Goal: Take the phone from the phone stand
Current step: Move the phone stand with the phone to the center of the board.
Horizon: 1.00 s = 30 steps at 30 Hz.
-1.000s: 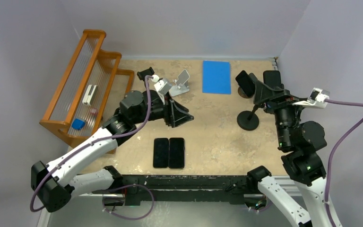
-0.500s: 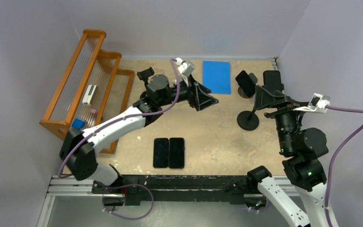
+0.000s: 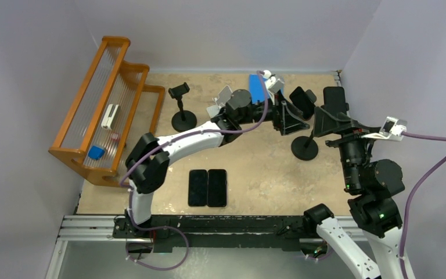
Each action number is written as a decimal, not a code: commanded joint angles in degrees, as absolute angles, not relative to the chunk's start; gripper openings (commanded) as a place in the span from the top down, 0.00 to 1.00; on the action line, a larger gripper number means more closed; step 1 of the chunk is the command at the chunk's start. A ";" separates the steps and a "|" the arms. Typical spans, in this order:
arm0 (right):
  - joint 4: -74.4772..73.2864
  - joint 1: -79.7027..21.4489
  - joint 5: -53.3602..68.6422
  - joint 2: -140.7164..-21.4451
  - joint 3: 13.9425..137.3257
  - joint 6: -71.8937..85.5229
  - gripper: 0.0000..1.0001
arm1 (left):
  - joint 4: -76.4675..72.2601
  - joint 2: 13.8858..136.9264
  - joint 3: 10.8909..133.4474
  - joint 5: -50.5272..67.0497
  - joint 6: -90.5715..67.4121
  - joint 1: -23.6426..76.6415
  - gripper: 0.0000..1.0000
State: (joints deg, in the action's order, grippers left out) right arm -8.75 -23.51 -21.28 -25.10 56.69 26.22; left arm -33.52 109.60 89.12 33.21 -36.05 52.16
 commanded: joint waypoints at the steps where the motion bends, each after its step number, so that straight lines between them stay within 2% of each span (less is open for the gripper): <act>1: -7.79 -24.30 -20.18 -21.80 58.28 26.76 0.07 | -36.74 114.91 96.06 31.32 -37.18 54.05 0.26; 9: -7.98 -24.99 -19.95 -21.45 57.93 26.89 0.07 | -36.88 121.67 102.38 25.19 -40.66 54.58 0.26; 17: -8.06 -25.57 -19.77 -21.10 57.60 27.47 0.07 | -37.44 127.35 107.93 26.82 -44.57 55.14 0.26; 30: -9.05 -26.19 -20.04 -20.68 58.66 26.83 0.07 | -33.42 131.39 113.80 26.68 -49.68 56.73 0.35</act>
State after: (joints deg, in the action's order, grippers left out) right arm -10.48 -24.75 -20.82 -24.32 56.64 27.03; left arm -32.60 131.41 109.69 26.79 -47.44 55.66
